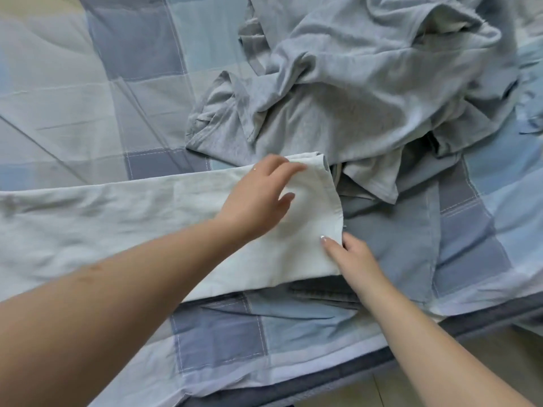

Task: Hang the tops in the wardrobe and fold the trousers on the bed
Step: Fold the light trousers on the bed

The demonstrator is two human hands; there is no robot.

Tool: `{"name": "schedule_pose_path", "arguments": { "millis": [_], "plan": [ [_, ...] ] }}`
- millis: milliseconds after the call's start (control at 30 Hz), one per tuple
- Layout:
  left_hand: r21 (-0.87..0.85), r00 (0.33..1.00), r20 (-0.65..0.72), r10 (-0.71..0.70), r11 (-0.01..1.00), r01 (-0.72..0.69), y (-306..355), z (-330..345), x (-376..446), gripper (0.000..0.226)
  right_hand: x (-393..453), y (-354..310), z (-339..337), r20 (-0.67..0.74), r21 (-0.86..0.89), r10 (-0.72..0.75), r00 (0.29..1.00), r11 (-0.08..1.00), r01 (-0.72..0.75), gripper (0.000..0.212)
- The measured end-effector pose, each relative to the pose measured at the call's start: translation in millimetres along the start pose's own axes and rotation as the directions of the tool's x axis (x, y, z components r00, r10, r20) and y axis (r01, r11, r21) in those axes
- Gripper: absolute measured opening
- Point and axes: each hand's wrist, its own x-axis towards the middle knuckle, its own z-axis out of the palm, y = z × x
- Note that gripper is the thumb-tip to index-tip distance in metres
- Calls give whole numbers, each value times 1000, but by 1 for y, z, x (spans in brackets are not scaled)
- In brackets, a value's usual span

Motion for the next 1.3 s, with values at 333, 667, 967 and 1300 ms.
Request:
{"name": "schedule_pose_path", "arguments": {
  "millis": [333, 667, 967, 1300],
  "plan": [
    [352, 852, 451, -265, 930, 103, 58, -14, 18, 86, -59, -32, 42, 3, -547, -475, 880, 736, 399, 33],
    [-14, 877, -26, -479, 878, 479, -11, -118, -33, 36, -118, -89, 132, 111, -165, -575, 811, 794, 585, 51],
    [-399, 772, -223, -595, 779, 485, -114, -238, -126, 9, -169, -128, 267, 121, 70, -542, 832, 840, 538, 32],
    [-591, 738, -184, -649, 673, 445, -238, -379, -277, 17, -225, -172, 480, 203, 205, -566, 799, 823, 530, 34]
  ]
}}
